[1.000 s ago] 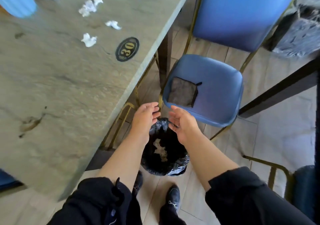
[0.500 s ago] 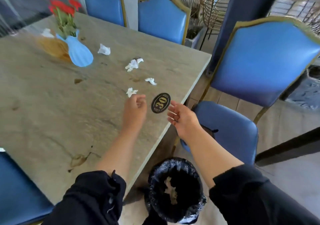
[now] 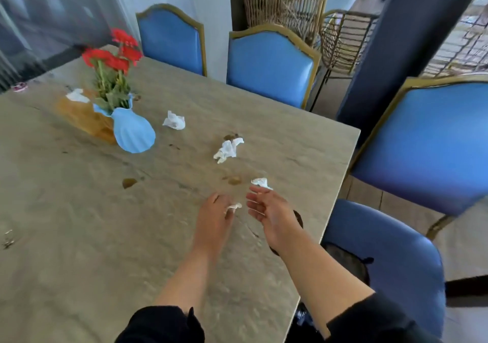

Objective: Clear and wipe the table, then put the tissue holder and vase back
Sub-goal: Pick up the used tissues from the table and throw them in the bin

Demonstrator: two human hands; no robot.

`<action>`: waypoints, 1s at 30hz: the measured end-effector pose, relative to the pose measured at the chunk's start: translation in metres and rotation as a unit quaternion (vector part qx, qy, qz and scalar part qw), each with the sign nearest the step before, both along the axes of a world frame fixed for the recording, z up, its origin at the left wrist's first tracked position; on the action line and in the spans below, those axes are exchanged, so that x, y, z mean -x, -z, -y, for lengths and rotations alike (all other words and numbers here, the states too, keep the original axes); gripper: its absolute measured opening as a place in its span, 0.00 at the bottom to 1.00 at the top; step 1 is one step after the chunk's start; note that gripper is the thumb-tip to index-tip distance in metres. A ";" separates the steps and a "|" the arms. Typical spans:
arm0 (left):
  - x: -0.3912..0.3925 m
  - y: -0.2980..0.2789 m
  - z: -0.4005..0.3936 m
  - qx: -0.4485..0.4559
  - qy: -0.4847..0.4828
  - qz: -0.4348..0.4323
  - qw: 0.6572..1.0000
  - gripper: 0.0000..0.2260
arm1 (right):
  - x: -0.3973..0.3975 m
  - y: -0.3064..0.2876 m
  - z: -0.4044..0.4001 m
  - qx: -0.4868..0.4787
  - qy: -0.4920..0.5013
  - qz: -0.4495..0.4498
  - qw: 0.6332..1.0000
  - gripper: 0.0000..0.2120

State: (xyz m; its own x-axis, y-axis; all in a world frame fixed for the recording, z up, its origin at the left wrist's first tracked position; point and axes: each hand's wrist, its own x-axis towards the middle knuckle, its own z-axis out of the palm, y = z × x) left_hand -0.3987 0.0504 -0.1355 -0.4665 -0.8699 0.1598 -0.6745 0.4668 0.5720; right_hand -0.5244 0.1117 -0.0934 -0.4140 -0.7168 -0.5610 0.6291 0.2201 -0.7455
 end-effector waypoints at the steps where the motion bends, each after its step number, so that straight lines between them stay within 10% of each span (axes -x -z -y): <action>1: 0.003 -0.006 0.003 -0.031 -0.026 -0.055 0.998 0.06 | 0.000 -0.001 0.007 0.000 -0.009 -0.009 1.000 0.11; 6: 0.015 -0.044 0.026 -0.100 -0.113 -0.199 0.968 0.04 | -0.013 -0.011 0.049 0.032 -0.061 0.030 0.997 0.11; 17: -0.009 -0.070 0.132 -0.064 -0.163 -0.185 0.967 0.07 | -0.023 -0.032 0.165 0.057 -0.078 -0.012 0.995 0.14; 30: -0.008 -0.018 0.296 -0.034 -0.076 0.075 0.994 0.22 | -0.024 -0.010 0.274 0.043 -0.058 -0.048 0.996 0.14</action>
